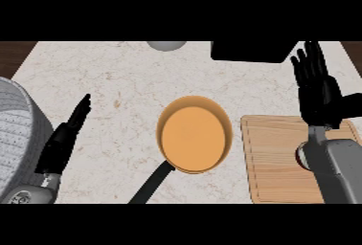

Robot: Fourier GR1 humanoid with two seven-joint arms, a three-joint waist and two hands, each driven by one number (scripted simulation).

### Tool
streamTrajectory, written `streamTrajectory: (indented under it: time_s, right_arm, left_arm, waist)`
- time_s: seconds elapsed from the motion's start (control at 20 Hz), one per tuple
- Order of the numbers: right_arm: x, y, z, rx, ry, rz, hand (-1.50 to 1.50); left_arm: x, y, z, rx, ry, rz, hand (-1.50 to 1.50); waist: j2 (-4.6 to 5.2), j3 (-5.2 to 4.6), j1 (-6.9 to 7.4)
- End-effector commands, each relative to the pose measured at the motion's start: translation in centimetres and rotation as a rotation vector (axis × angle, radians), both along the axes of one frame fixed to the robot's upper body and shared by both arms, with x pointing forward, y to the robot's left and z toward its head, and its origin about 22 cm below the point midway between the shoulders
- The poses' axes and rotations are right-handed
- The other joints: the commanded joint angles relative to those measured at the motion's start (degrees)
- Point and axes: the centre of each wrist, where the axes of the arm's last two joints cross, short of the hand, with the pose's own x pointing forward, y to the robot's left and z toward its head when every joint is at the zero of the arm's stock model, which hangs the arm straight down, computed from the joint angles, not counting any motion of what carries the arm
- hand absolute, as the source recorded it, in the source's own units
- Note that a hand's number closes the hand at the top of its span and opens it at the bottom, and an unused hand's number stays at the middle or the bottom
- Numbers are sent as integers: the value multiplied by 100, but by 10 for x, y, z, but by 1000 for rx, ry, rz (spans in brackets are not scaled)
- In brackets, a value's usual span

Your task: Pick the cupcake from the cutting board and place it in the pot

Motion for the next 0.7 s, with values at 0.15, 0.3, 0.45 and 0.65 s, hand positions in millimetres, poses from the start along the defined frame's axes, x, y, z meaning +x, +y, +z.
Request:
streamTrajectory:
  time_s: [0.15,0.3,0.45,0.65]
  right_arm:
    - [-29,-12,-23,-297,176,429,150]
    - [-23,-72,23,-869,64,233,150]
    - [-56,-70,-37,-587,-206,71,-150]
    - [-92,-80,-43,-385,-377,96,-150]
  left_arm:
    - [-7,-6,-9,-118,138,-37,0]
    - [-16,-20,-27,-166,214,-43,0]
    - [-16,-29,-33,-246,274,-67,0]
    - [-12,-25,-19,-250,286,-97,0]
  waist:
    - [47,71,-346]
    - [-9,-79,-587]
    - [46,101,-629]
    - [19,90,-485]
